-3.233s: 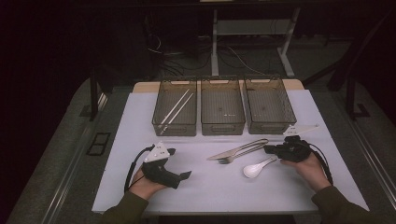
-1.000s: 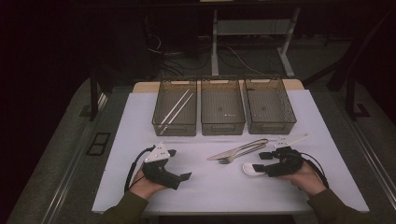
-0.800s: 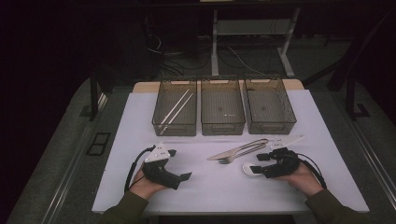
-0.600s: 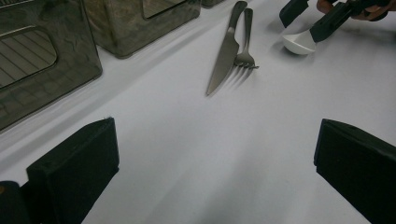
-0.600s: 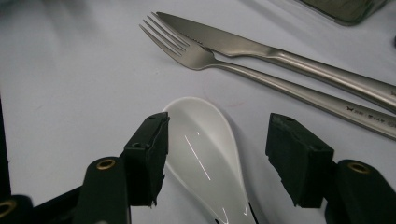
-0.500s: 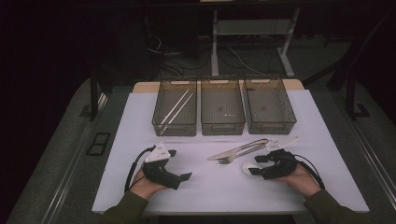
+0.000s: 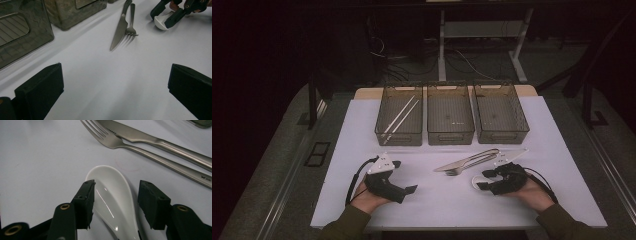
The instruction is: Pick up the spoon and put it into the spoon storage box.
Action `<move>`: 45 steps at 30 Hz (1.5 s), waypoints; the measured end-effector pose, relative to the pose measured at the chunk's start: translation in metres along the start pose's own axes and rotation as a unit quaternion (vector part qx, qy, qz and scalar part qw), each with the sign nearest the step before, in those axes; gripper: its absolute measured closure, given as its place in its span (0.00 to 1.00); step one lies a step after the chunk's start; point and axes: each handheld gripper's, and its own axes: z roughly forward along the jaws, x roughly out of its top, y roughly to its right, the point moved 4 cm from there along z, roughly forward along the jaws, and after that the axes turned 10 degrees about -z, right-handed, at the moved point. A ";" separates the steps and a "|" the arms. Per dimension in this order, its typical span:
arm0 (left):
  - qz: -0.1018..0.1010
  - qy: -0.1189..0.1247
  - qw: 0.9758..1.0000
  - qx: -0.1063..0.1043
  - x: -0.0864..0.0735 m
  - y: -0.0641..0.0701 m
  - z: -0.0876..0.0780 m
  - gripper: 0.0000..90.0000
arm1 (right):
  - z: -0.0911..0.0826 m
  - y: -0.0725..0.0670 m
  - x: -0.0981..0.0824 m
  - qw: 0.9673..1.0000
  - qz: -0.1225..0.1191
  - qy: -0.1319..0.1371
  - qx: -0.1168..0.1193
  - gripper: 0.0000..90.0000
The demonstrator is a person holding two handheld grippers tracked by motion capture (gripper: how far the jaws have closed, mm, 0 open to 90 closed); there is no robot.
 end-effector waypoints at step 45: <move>0.007 -0.002 1.000 -0.001 0.000 0.001 0.000 0.00 | -0.004 -0.018 0.001 0.994 -0.099 -0.042 0.022 0.88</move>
